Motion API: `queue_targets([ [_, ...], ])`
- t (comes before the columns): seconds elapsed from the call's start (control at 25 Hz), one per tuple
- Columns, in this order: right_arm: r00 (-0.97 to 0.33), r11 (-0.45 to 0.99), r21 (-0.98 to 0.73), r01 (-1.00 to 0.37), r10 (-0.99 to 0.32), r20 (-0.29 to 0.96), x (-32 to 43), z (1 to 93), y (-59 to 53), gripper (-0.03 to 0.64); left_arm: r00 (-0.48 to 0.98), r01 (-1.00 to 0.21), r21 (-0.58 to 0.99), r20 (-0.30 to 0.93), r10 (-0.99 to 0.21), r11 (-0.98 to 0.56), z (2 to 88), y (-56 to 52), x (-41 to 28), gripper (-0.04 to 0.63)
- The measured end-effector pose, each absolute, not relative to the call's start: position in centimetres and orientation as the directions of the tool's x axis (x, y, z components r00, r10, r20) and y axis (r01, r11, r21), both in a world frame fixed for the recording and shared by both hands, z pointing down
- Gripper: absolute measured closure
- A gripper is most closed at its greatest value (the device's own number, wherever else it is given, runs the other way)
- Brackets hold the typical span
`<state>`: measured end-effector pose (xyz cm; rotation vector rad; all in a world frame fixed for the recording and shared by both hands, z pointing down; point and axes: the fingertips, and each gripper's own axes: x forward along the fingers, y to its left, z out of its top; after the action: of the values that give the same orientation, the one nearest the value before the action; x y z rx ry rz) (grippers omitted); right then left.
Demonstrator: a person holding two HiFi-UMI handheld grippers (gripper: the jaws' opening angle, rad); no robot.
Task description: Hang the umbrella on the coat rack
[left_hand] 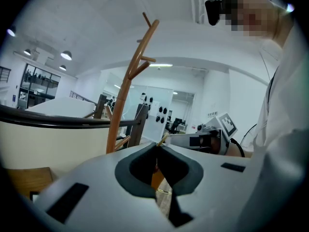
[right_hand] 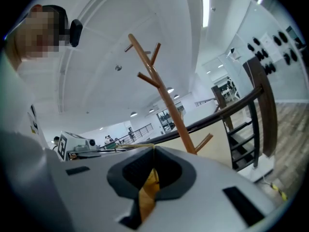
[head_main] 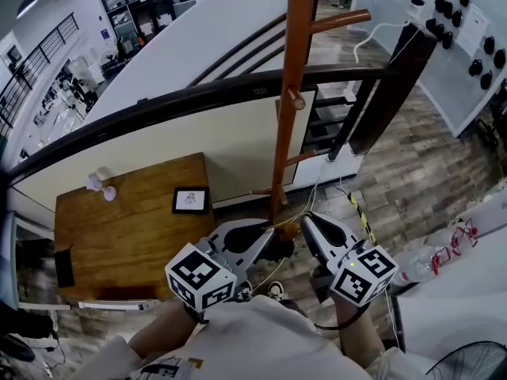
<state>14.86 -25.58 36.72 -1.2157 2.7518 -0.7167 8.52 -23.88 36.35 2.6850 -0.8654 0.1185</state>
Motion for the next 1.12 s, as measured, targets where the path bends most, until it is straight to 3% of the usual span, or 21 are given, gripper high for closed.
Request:
queue_targets([
  [0.6,-0.640,0.525,-0.399,-0.752,-0.728,0.246,16.9,41.5,-30.3,0.606,0.848,-0.531,0.363,0.238,-0.474,-0.766,41.5,-28.6,11.1,0.589],
  [1.12,-0.635,0.447,-0.478,-0.756,-0.677,0.372,16.8,50.9,-34.2,0.606,0.822,-0.570,0.514,0.332,-0.463,-0.641,50.3,-32.2,10.5,0.588],
])
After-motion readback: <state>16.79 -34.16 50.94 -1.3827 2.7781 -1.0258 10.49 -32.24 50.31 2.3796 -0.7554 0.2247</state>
